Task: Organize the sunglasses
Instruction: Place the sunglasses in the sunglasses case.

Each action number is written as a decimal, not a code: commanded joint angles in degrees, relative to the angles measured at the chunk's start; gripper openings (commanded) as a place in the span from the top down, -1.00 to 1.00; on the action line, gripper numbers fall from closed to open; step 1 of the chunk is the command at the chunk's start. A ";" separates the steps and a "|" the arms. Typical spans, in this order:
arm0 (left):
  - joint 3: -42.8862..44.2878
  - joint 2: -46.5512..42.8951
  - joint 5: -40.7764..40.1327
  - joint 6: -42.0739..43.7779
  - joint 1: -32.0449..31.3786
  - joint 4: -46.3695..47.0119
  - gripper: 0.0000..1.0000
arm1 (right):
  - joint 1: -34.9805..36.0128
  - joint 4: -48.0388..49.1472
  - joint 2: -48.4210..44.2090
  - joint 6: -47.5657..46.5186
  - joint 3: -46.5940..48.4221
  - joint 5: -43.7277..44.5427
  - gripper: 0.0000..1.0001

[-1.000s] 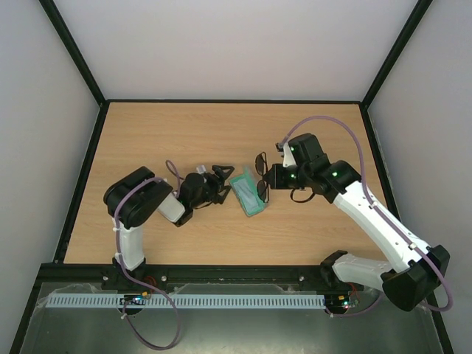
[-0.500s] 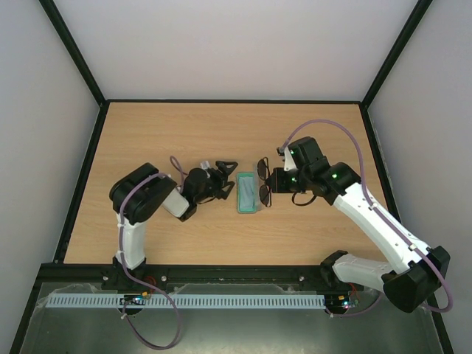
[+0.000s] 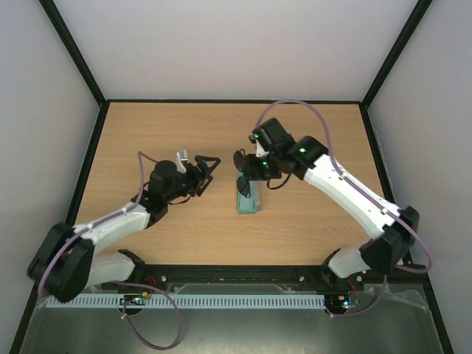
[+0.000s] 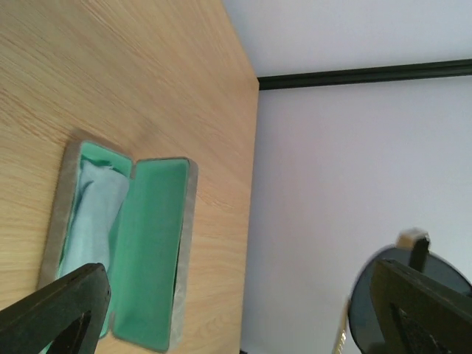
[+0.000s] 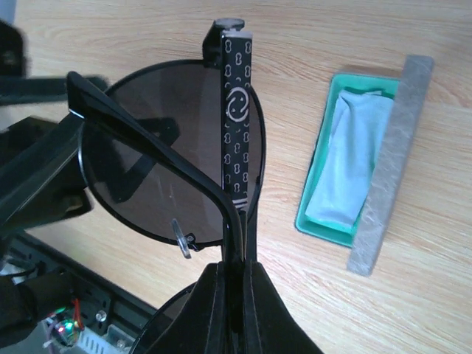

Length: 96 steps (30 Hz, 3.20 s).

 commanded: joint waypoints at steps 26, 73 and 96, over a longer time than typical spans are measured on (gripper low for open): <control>-3.56 -36.61 7.27 18.05 9.18 -49.67 -0.98 | 12.53 -21.14 42.77 18.78 20.23 41.26 0.97; -7.01 -36.06 7.94 17.93 9.71 -46.94 -0.98 | 15.10 -21.25 51.79 17.12 20.14 44.32 0.97; -7.53 -36.70 7.88 17.91 9.71 -46.99 -0.98 | 15.28 -21.38 45.48 18.66 17.19 50.38 0.97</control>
